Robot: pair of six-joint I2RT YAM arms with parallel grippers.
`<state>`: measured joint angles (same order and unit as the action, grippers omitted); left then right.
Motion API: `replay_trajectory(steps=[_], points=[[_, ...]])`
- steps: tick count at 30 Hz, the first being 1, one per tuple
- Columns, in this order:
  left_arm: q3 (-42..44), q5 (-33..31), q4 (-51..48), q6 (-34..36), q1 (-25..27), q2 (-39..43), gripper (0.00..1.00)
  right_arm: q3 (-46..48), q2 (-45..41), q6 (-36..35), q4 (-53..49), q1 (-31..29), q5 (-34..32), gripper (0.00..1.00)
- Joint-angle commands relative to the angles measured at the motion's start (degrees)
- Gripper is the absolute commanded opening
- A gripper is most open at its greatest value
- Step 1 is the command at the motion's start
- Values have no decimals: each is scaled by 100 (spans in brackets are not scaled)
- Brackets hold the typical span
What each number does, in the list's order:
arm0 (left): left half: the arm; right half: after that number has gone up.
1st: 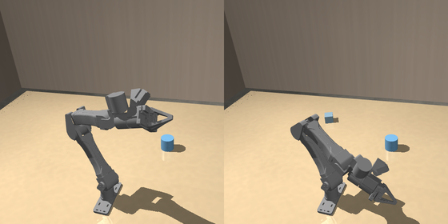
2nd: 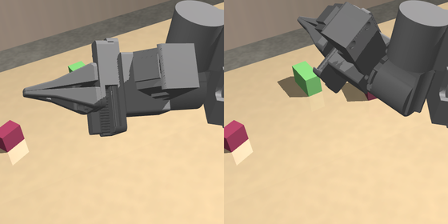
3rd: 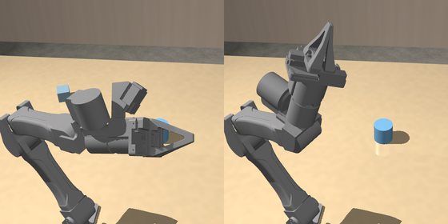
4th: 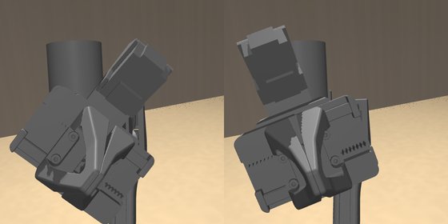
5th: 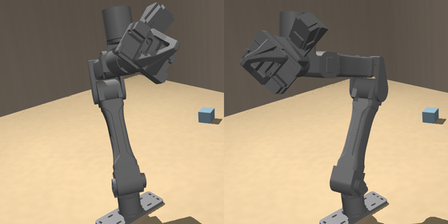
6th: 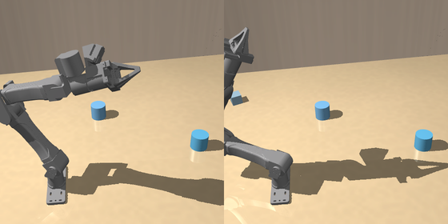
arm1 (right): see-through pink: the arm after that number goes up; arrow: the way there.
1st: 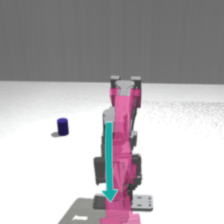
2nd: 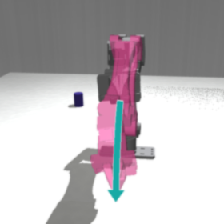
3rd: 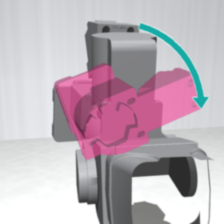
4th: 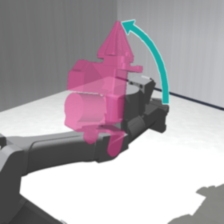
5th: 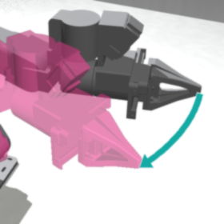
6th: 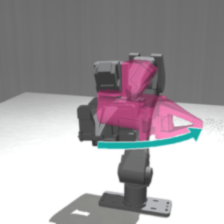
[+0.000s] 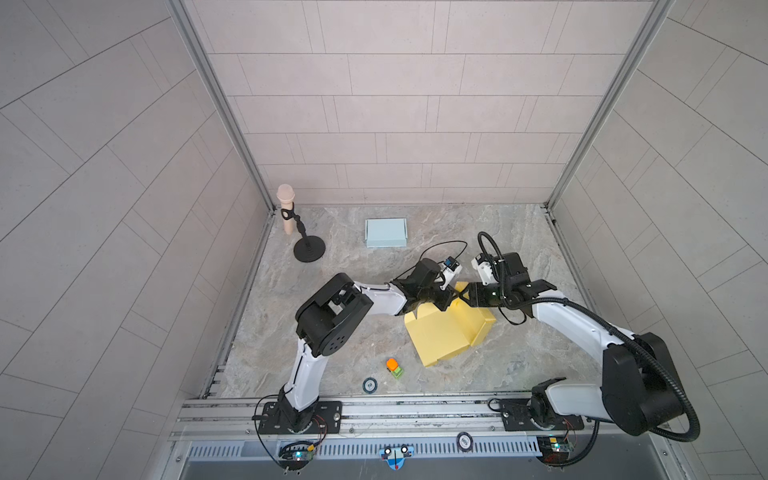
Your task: Fold the paper box
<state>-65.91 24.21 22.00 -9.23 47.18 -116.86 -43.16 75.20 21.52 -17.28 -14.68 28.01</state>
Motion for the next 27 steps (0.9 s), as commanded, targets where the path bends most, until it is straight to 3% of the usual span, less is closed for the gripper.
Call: replay_trajectory(steps=[1, 12, 27], points=[[147, -117, 102, -87, 30, 167, 22, 53, -175, 142, 172, -36, 179, 48], [217, -364, 94, -11, 56, 258, 22, 96, -312, 427, 351, -159, 250, 48], [676, -1268, 194, -219, 213, 560, 22, 7, 210, 292, 510, -201, 196, 47]])
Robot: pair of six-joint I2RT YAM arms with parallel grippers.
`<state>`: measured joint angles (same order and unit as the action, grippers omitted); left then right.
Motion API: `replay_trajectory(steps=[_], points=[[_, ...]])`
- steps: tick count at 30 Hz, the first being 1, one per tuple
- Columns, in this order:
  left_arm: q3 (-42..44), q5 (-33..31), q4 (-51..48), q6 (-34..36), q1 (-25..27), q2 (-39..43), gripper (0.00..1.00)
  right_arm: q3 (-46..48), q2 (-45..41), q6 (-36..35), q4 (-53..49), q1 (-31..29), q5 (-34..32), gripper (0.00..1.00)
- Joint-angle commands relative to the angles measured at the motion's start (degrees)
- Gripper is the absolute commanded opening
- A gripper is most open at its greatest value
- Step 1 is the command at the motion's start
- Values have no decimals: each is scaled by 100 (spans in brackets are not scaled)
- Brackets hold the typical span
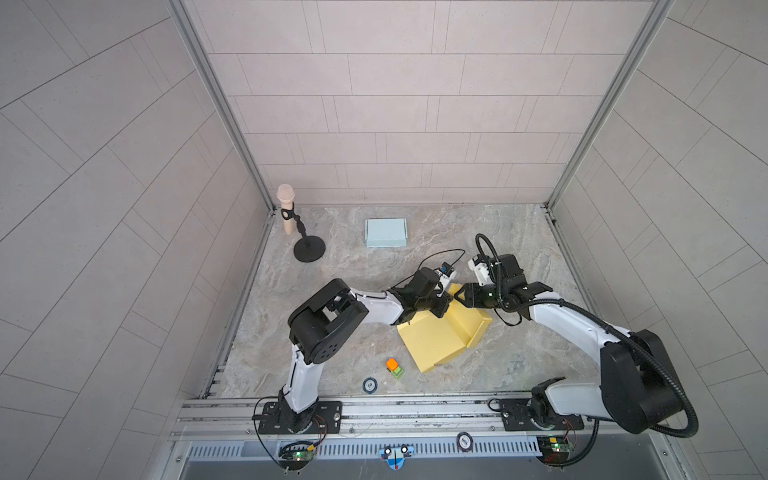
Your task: Fold the paper box
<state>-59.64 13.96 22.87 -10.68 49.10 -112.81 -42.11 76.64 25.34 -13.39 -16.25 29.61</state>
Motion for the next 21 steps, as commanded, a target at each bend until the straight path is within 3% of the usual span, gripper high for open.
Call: replay_trajectory(steps=[1, 15, 21], points=[[42, -261, 106, -66, 22, 142, 22, -108, 76, -105, 119, -60, 27, 47], [-210, -290, -162, -48, 36, -51, 28, -127, 150, -388, -281, -63, -661, 49], [-144, -382, -191, -7, 64, 11, 30, -101, 27, -432, -287, -62, -668, 49]])
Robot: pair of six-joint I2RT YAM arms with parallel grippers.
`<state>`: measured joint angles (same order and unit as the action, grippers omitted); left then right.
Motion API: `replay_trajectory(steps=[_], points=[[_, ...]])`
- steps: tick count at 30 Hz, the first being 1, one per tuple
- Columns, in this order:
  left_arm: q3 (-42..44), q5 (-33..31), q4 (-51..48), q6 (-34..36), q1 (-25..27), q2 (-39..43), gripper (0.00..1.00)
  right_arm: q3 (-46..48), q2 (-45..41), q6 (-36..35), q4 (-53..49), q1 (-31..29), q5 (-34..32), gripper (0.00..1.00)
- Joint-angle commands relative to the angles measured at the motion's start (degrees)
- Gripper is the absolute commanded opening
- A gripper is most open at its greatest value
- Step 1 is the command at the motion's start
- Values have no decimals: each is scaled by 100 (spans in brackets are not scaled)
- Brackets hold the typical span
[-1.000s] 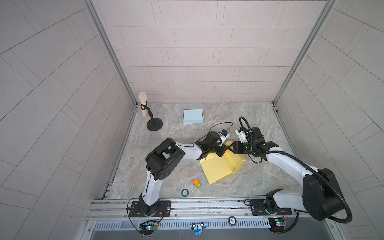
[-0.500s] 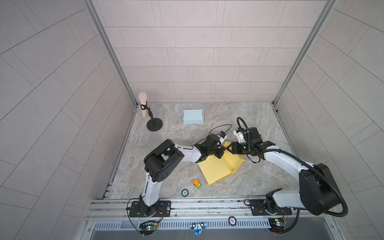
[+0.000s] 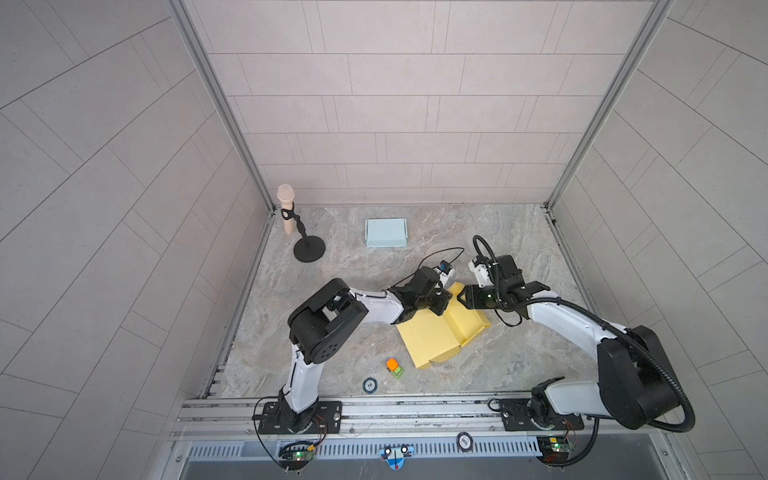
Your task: Fold the paper box
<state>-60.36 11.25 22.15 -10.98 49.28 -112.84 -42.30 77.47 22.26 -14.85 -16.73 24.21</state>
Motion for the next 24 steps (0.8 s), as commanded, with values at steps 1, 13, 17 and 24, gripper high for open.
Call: replay_trajectory(steps=[1, 13, 17, 24], points=[[-57, -139, -132, 47, 60, 27, 30, -80, -96, -132, -148, -14, -127, 49], [50, -462, -227, 96, 173, 156, 32, -33, -291, -318, -548, -17, -622, 49], [9, -617, -350, 128, 192, 156, 31, 13, -391, -345, -605, -15, -675, 48], [-125, -781, -553, 254, 292, 95, 25, 73, -435, -140, -307, -85, -167, 46]])
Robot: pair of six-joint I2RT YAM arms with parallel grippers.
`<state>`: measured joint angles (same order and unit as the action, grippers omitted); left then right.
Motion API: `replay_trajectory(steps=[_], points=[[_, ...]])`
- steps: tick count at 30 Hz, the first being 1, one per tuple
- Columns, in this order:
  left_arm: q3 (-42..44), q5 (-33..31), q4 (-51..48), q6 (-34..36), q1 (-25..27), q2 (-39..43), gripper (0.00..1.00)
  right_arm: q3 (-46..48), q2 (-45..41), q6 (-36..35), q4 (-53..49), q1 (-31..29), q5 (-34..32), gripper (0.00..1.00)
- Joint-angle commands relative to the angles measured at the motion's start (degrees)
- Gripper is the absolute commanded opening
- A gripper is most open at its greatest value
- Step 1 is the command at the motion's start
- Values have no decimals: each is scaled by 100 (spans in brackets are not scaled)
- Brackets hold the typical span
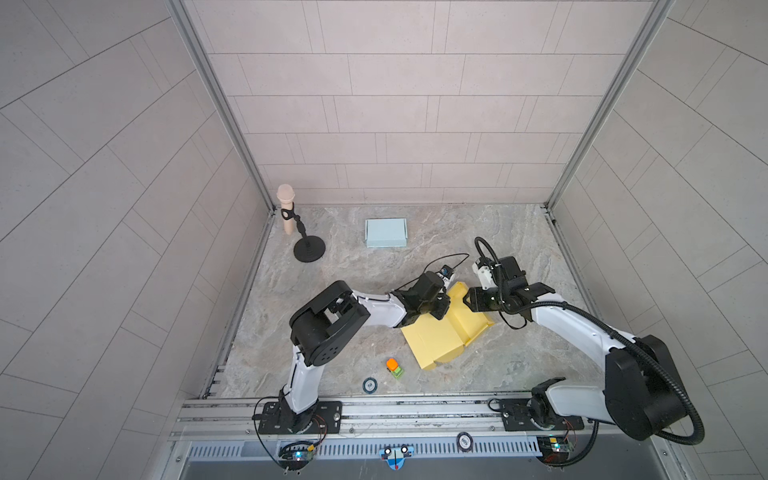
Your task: Fold the paper box
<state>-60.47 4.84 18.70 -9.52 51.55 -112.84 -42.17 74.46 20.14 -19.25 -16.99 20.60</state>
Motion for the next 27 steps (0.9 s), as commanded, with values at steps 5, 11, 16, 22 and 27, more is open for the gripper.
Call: replay_trajectory(steps=[5, 11, 16, 22, 27], points=[[-231, -149, -244, 143, 70, -12, 23, 95, 21, 202, 318, -225, 299, 46], [-382, -159, -248, 126, 75, -180, 20, 201, 155, 397, 608, -382, 405, 46], [-436, -52, -186, 74, 74, -264, 19, 219, 248, 405, 619, -428, 255, 46], [-245, 87, 69, -23, 73, -170, 23, 184, 164, 346, 444, -428, -43, 46], [-106, 58, 160, -39, 67, -54, 28, 130, 64, 208, 184, -419, -375, 46]])
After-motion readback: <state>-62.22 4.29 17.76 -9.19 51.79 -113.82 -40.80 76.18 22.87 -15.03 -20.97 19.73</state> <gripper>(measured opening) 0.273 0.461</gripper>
